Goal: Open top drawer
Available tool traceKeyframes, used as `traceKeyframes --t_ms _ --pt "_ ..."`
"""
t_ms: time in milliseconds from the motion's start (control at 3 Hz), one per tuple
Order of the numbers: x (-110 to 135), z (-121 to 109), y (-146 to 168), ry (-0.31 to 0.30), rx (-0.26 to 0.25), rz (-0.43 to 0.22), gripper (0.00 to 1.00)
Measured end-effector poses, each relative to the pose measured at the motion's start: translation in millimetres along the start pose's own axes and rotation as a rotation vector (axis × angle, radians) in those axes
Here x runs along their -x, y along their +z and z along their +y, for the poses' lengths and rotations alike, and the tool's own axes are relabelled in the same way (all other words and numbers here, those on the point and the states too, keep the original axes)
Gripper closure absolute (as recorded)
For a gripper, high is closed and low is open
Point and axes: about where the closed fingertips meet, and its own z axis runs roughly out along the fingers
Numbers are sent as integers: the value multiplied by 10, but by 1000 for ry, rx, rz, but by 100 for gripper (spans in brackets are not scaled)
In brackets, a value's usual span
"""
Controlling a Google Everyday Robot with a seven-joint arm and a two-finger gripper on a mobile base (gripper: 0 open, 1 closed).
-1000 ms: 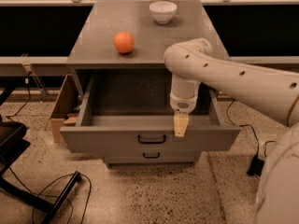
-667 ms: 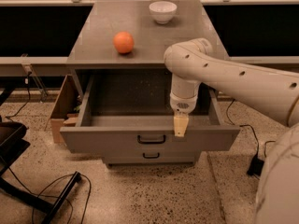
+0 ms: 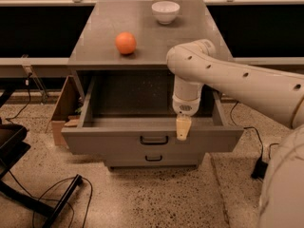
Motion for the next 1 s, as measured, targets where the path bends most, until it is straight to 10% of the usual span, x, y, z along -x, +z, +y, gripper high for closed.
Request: traceKeyframes --t_ms 333,1000 --pt "0 0 1 0 0 0 0" --pt "-47 262 48 6 0 -8 4"
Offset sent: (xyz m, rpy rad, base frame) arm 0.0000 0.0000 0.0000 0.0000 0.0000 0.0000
